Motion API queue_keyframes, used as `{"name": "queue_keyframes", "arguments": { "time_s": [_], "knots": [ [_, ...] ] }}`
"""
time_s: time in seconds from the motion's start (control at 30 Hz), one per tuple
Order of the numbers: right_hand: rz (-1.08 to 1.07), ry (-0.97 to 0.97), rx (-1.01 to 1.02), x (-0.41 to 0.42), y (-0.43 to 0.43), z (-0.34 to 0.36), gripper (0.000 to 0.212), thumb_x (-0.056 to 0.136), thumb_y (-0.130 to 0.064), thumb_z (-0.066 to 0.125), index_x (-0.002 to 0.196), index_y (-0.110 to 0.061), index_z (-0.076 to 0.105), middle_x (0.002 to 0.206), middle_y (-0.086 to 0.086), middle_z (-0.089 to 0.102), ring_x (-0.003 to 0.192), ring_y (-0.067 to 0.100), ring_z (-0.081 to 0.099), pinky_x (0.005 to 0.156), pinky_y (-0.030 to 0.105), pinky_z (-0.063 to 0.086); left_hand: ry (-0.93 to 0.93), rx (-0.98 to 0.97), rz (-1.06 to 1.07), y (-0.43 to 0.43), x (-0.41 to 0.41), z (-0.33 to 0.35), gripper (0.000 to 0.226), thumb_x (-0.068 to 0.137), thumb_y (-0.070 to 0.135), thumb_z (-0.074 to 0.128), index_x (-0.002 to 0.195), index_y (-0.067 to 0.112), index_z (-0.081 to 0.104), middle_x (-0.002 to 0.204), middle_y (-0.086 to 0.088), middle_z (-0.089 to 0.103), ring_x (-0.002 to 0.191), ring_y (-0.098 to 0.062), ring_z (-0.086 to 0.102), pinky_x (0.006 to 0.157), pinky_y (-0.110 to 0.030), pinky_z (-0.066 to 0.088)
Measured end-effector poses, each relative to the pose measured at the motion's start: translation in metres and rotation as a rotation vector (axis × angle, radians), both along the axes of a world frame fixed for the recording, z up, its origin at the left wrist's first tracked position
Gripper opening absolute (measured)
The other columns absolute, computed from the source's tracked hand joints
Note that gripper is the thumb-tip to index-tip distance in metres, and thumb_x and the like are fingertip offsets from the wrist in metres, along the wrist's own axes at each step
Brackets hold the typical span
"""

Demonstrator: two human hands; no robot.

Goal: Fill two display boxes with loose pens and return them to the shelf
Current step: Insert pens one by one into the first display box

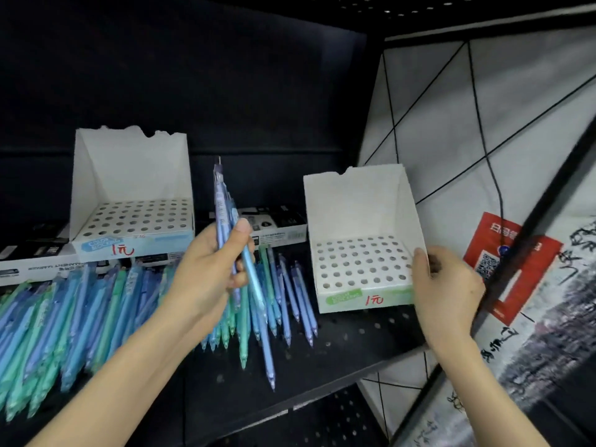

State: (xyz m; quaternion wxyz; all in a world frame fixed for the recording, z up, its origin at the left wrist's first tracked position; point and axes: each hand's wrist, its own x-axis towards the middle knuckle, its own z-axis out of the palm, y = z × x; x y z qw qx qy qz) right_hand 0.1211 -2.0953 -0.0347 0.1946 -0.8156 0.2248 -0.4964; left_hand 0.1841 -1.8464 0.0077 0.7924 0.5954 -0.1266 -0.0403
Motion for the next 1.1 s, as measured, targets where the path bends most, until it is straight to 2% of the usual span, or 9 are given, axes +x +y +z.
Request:
{"name": "queue_keyframes", "arguments": {
  "time_s": [0.2, 0.27, 0.43, 0.53, 0.6, 0.7, 0.8, 0.9, 1.1],
  "knots": [
    [-0.101, 0.023, -0.142, -0.018, 0.002, -0.011, 0.002, 0.081, 0.005, 0.063, 0.081, 0.002, 0.062, 0.060, 0.016, 0.061, 0.047, 0.031, 0.055, 0.050, 0.022, 0.027, -0.020, 0.076, -0.055, -0.019, -0.004, 0.002, 0.023, 0.092, 0.029, 0.049, 0.086, 0.007, 0.050, 0.072, -0.005, 0.041, 0.042, -0.004, 0.033, 0.036, -0.013, 0.028],
    [-0.109, 0.065, -0.183, -0.022, 0.001, -0.011, 0.013, 0.076, 0.007, 0.067, 0.089, 0.006, 0.062, 0.061, 0.019, 0.062, 0.047, 0.032, 0.058, 0.051, 0.023, 0.030, -0.024, 0.088, -0.066, -0.021, -0.004, 0.002, 0.022, 0.092, 0.029, 0.049, 0.085, 0.008, 0.049, 0.071, -0.004, 0.041, 0.044, -0.003, 0.031, 0.036, -0.013, 0.027],
    [-0.083, 0.082, -0.282, -0.028, 0.021, 0.010, 0.024, 0.088, -0.019, 0.060, 0.106, -0.002, 0.063, 0.090, 0.012, 0.068, 0.075, 0.030, 0.063, 0.059, 0.027, 0.042, -0.042, 0.179, -0.121, -0.023, 0.000, 0.001, 0.026, 0.088, 0.033, 0.054, 0.084, 0.007, 0.052, 0.063, 0.002, 0.044, 0.044, -0.003, 0.032, 0.037, -0.013, 0.029],
    [0.375, 0.123, 0.035, -0.024, 0.055, 0.040, 0.022, 0.093, -0.033, 0.053, 0.104, -0.021, 0.067, 0.092, -0.011, 0.068, 0.077, 0.002, 0.061, 0.065, 0.019, 0.046, -0.043, 0.230, -0.223, -0.028, -0.003, 0.002, 0.033, 0.078, 0.040, 0.057, 0.089, 0.009, 0.060, 0.053, 0.009, 0.045, 0.042, -0.003, 0.032, 0.037, -0.013, 0.030],
    [0.680, 0.192, 0.289, -0.015, 0.075, 0.052, 0.016, 0.091, -0.035, 0.053, 0.095, -0.031, 0.068, 0.086, -0.017, 0.069, 0.076, -0.001, 0.060, 0.067, 0.017, 0.047, -0.043, 0.227, -0.284, -0.032, -0.006, 0.003, 0.034, 0.078, 0.040, 0.055, 0.092, 0.010, 0.061, 0.050, 0.010, 0.044, 0.041, -0.003, 0.032, 0.037, -0.013, 0.029],
    [0.896, 0.186, 0.484, 0.001, 0.089, 0.063, 0.020, 0.093, -0.026, 0.054, 0.090, -0.018, 0.073, 0.076, -0.012, 0.071, 0.069, -0.004, 0.061, 0.064, 0.010, 0.045, -0.034, 0.175, -0.335, -0.036, -0.006, 0.004, 0.028, 0.077, 0.039, 0.056, 0.084, 0.012, 0.060, 0.051, 0.007, 0.043, 0.040, -0.003, 0.030, 0.035, -0.013, 0.027],
    [0.967, 0.178, 0.678, 0.011, 0.093, 0.066, 0.030, 0.092, -0.024, 0.056, 0.080, 0.001, 0.069, 0.053, -0.011, 0.056, 0.048, -0.002, 0.049, 0.050, 0.006, 0.036, -0.046, 0.210, -0.342, -0.034, -0.005, 0.002, 0.033, 0.073, 0.039, 0.059, 0.084, 0.008, 0.059, 0.047, 0.008, 0.042, 0.038, -0.004, 0.029, 0.035, -0.014, 0.026],
    [0.980, 0.205, 0.715, 0.019, 0.090, 0.066, 0.039, 0.089, -0.025, 0.060, 0.077, 0.012, 0.062, 0.047, -0.006, 0.046, 0.043, 0.001, 0.041, 0.047, 0.009, 0.034, -0.071, 0.261, -0.293, -0.031, -0.004, -0.001, 0.036, 0.069, 0.040, 0.062, 0.084, 0.007, 0.062, 0.050, 0.005, 0.040, 0.039, -0.005, 0.030, 0.037, -0.015, 0.029],
    [0.765, 0.042, 0.646, 0.010, 0.037, 0.098, 0.024, 0.092, -0.027, 0.055, 0.076, -0.014, 0.069, 0.059, -0.004, 0.059, 0.053, 0.009, 0.052, 0.044, 0.018, 0.040, -0.095, 0.211, -0.155, -0.022, 0.008, -0.005, 0.043, 0.083, 0.044, 0.049, 0.096, 0.006, 0.064, 0.060, 0.004, 0.042, 0.046, -0.006, 0.032, 0.041, -0.015, 0.027]
  ]
}}
